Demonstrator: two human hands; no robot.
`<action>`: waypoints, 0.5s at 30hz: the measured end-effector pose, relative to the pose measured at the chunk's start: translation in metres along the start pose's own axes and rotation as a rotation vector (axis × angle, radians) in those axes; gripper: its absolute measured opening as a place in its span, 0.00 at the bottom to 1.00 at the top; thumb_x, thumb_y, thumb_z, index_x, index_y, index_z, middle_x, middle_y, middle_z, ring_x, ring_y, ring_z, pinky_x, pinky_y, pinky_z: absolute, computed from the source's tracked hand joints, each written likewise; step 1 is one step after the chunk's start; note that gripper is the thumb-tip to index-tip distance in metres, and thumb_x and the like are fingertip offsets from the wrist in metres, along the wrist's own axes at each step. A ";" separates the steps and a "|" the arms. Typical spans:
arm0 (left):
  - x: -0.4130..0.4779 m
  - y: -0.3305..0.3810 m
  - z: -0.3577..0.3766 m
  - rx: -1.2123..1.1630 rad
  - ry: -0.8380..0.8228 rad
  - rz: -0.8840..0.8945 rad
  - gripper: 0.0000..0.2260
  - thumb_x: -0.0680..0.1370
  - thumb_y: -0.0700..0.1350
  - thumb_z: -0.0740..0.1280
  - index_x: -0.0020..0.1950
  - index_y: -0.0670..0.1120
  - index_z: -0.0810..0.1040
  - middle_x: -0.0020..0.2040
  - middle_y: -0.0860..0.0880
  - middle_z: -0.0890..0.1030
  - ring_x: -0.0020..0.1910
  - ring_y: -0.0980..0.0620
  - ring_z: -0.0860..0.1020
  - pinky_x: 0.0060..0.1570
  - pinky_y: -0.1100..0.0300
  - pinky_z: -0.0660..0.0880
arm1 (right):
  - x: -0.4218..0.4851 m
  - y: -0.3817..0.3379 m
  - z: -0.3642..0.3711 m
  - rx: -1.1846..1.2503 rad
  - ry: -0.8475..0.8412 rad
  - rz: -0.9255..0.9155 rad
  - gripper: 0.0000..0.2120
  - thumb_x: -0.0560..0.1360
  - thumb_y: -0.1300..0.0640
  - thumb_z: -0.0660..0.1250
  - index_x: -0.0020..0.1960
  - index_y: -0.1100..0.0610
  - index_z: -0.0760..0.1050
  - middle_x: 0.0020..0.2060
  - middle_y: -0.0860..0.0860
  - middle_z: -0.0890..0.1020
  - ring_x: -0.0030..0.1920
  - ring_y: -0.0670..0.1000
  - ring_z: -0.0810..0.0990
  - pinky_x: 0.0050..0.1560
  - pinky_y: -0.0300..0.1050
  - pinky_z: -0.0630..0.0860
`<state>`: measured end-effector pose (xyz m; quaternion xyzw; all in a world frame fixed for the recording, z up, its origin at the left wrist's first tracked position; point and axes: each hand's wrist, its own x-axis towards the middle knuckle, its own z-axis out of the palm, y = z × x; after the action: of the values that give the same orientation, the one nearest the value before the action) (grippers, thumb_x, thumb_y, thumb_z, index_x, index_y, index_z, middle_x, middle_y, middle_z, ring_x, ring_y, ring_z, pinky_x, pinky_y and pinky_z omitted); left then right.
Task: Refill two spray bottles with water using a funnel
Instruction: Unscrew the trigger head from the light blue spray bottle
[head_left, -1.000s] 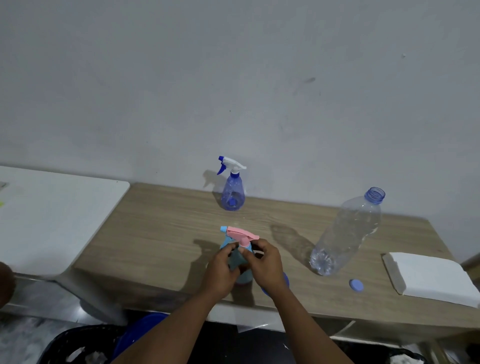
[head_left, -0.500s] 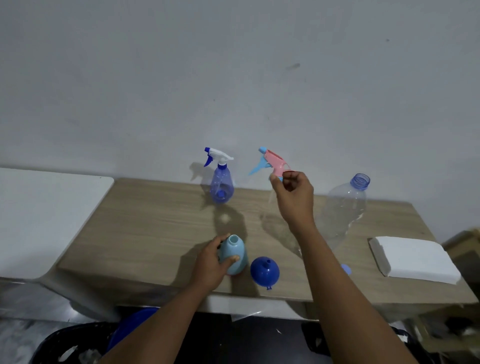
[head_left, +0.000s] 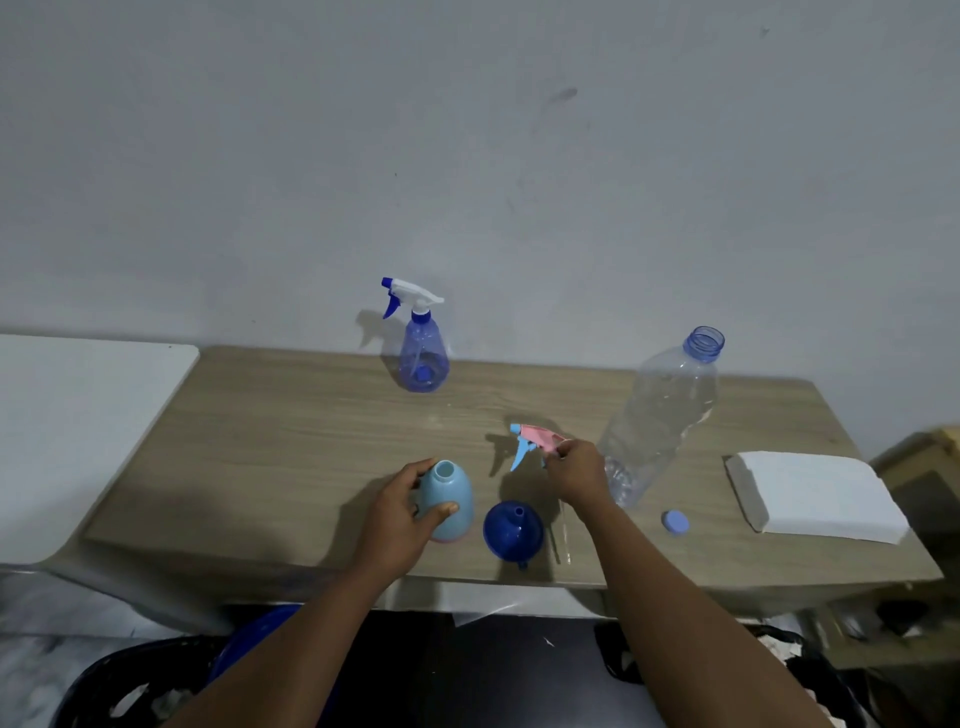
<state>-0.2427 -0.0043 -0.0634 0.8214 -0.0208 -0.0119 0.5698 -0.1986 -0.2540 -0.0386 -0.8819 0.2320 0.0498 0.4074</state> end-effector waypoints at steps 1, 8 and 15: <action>0.000 0.001 0.000 0.005 0.002 0.000 0.25 0.69 0.43 0.79 0.60 0.59 0.75 0.57 0.59 0.80 0.56 0.63 0.77 0.50 0.66 0.76 | 0.001 0.000 0.003 -0.016 -0.008 0.004 0.12 0.79 0.63 0.63 0.43 0.68 0.81 0.33 0.58 0.79 0.28 0.48 0.73 0.27 0.39 0.65; -0.001 0.002 -0.001 -0.004 0.001 -0.031 0.25 0.69 0.43 0.78 0.63 0.55 0.75 0.58 0.59 0.79 0.57 0.66 0.75 0.52 0.62 0.78 | 0.003 0.003 0.018 -0.065 -0.079 0.033 0.09 0.79 0.58 0.63 0.51 0.61 0.80 0.39 0.53 0.80 0.37 0.49 0.75 0.37 0.37 0.70; -0.002 0.002 0.000 -0.033 -0.005 -0.042 0.26 0.69 0.43 0.78 0.65 0.53 0.75 0.59 0.59 0.78 0.58 0.65 0.75 0.55 0.53 0.80 | -0.002 0.004 0.023 -0.227 -0.017 0.001 0.09 0.81 0.60 0.61 0.53 0.64 0.78 0.49 0.58 0.84 0.41 0.50 0.78 0.41 0.41 0.73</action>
<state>-0.2443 -0.0054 -0.0615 0.8120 -0.0049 -0.0262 0.5831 -0.1995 -0.2385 -0.0562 -0.9218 0.2220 0.0836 0.3066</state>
